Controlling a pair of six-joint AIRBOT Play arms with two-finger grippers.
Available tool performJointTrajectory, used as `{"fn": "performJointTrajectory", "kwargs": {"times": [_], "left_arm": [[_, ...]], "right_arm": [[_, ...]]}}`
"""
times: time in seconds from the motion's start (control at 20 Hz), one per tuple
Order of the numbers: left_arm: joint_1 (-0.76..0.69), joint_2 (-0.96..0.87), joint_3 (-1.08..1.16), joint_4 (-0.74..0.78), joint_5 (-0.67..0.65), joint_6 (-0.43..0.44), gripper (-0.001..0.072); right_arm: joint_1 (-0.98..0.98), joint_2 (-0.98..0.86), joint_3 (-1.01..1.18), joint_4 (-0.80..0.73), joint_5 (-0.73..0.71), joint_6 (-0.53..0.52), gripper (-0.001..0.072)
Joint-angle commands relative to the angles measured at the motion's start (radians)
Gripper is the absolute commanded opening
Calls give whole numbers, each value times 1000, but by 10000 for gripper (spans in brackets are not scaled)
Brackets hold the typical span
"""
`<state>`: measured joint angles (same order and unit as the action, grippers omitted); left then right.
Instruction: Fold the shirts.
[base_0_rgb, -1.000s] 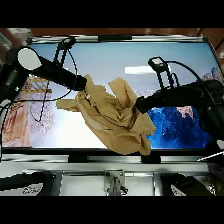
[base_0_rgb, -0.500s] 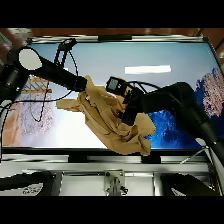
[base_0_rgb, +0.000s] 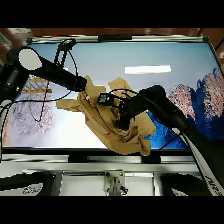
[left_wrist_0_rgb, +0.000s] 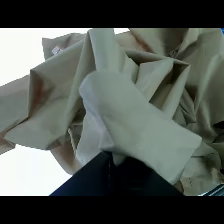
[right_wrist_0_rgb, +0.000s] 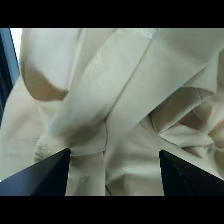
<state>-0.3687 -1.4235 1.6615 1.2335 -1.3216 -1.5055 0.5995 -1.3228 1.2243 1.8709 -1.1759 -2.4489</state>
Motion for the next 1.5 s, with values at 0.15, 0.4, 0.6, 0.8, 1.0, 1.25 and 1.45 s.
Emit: {"fn": "performJointTrajectory", "kwargs": {"times": [0.15,0.4,0.6,0.8,1.0,1.25,1.45], "left_arm": [[3,-33,0,10,-39,1,55],[18,-55,0,10,-42,1,55],[48,-42,5,9,-49,1,55],[50,16,6,-14,-51,24,55],[50,79,6,-109,-69,31,56],[50,89,5,-120,-183,31,56],[50,180,31,-120,-170,31,55]], "right_arm": [[3,-91,1,-55,-6,63,642],[2,-139,1,-192,5,214,77],[-46,-71,5,-193,74,289,62],[-147,74,79,-186,173,405,61],[-206,202,185,-191,212,494,61],[-205,272,196,-255,204,632,60],[-205,316,247,-258,206,716,60]]}}
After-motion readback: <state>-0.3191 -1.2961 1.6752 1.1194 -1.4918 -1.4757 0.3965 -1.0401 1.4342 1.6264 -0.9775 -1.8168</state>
